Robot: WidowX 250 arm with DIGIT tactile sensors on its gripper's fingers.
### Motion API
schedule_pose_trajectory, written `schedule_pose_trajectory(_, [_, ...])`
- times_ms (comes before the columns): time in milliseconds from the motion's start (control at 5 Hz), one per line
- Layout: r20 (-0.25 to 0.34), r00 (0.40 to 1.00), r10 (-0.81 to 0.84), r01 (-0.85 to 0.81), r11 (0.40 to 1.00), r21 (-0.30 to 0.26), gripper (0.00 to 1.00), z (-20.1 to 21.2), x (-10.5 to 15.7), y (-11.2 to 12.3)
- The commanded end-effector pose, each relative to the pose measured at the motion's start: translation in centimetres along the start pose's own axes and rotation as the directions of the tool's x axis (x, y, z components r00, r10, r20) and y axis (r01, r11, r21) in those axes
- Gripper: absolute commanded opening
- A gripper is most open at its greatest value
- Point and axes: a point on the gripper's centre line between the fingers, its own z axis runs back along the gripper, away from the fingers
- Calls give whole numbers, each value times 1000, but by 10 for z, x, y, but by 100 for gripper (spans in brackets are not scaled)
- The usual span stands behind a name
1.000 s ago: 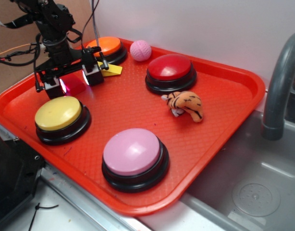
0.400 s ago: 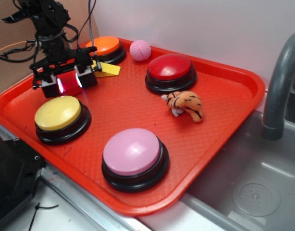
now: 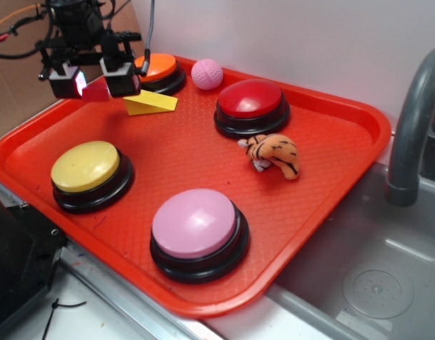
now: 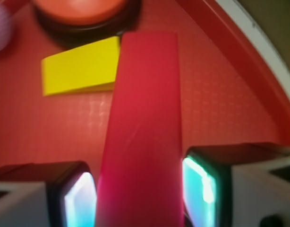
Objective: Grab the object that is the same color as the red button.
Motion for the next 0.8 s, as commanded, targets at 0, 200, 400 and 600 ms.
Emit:
schedule_pose_trajectory(0, [85,932,-352,360,927,-107,0,68,-18,-32])
schedule_pose_trajectory(200, [112,917,-383,396,910,-125,0,89,-30,-38])
schedule_pose_trajectory(400, [140,900,-412,429,894,-128,0,92,-39,-42])
schedule_pose_trajectory(600, [138,888,-439,454,883,-115,0,88,-42,-45])
